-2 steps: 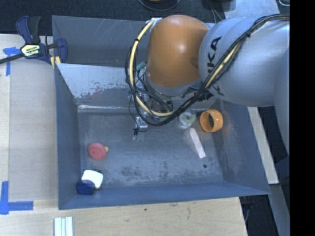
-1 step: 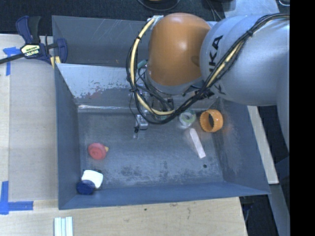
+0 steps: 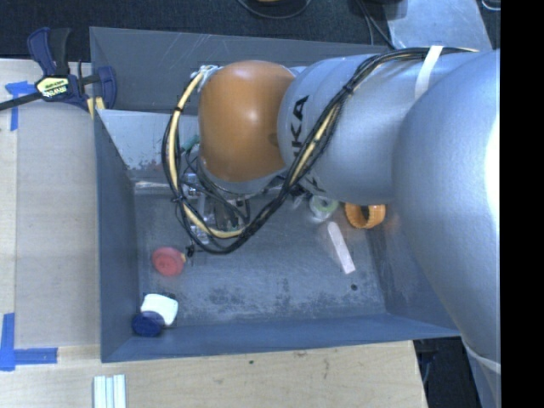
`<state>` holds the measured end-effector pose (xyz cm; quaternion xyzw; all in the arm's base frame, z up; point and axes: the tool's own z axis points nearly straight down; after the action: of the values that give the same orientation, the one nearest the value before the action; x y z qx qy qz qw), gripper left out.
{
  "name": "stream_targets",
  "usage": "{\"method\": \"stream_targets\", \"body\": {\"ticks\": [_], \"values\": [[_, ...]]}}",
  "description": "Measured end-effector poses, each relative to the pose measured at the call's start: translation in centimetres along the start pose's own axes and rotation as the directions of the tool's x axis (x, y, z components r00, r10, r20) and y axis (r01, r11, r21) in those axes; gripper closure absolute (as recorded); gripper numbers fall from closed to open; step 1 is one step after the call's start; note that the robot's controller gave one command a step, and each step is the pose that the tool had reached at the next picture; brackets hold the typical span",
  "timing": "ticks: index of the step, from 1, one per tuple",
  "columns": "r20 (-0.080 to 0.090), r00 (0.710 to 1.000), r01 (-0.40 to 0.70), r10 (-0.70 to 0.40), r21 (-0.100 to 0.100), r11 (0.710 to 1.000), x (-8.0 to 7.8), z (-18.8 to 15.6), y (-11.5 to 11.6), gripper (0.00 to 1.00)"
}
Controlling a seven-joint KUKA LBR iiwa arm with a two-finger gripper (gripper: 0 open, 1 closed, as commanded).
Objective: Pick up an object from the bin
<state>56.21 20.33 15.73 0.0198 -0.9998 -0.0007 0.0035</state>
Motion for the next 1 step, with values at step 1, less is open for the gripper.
{"method": "stream_targets", "body": {"ticks": [1], "values": [[0.010,0.999,-0.038,0.038,0.001,0.999,1.62,1.29,-1.17,0.00]]}}
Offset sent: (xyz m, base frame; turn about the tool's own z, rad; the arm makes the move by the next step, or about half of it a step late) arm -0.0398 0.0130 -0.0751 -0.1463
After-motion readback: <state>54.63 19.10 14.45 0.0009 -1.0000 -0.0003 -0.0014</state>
